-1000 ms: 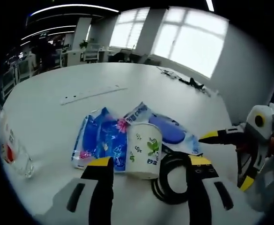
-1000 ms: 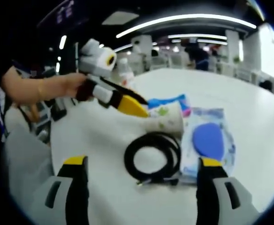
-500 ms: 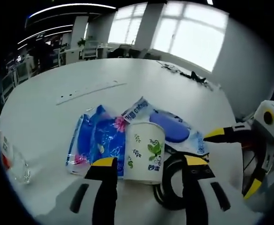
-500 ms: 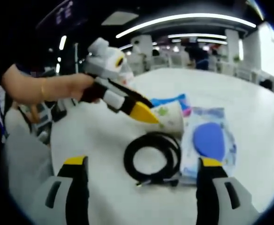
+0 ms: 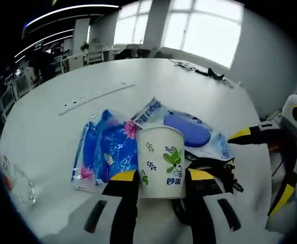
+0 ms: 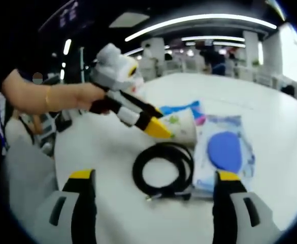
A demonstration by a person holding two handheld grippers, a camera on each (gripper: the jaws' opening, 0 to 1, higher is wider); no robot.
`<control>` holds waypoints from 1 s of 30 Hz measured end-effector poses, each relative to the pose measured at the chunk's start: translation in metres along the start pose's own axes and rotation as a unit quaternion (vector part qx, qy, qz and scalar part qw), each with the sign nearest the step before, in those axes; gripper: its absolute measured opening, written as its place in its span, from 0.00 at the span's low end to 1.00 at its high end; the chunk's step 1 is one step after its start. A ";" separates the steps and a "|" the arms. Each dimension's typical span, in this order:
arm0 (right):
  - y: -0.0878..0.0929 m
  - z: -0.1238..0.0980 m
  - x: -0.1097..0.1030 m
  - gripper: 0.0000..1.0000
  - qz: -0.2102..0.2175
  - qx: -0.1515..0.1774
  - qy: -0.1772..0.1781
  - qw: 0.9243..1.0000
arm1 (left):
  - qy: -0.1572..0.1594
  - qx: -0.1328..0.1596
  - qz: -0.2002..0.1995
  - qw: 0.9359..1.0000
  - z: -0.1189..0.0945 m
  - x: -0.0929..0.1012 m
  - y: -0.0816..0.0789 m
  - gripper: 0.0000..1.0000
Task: Arrange the tabletop items into an orderly group along one side of the table until the central work area is clear of visible clutter.
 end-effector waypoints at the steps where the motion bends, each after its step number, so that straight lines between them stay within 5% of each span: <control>1: 0.000 0.000 0.000 0.93 0.000 0.000 0.000 1.000 | 0.001 -0.001 -0.007 1.000 0.000 -0.001 0.000 0.35; 9: -0.001 -0.001 0.000 0.93 0.002 0.004 0.001 1.000 | 0.002 0.008 -0.011 1.000 -0.003 0.000 0.000 0.34; 20: -0.010 -0.008 -0.001 0.94 0.033 0.060 -0.002 0.998 | 0.019 0.070 -0.024 0.997 -0.026 0.001 -0.005 0.34; 30: -0.014 -0.011 -0.002 0.93 0.041 0.074 -0.006 0.996 | 0.029 0.124 -0.020 0.992 -0.048 0.000 0.001 0.34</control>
Point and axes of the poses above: the point that each gripper's makers call its tool centre point, and the gripper's own axes: z roughly forward along the fingers, x roughly to its right, y roughly out of its underside, the point moved 10 cm from there along -z, roughly backward along the fingers, and after that the axes turned 15 degrees about -y, right-handed, at the moved point
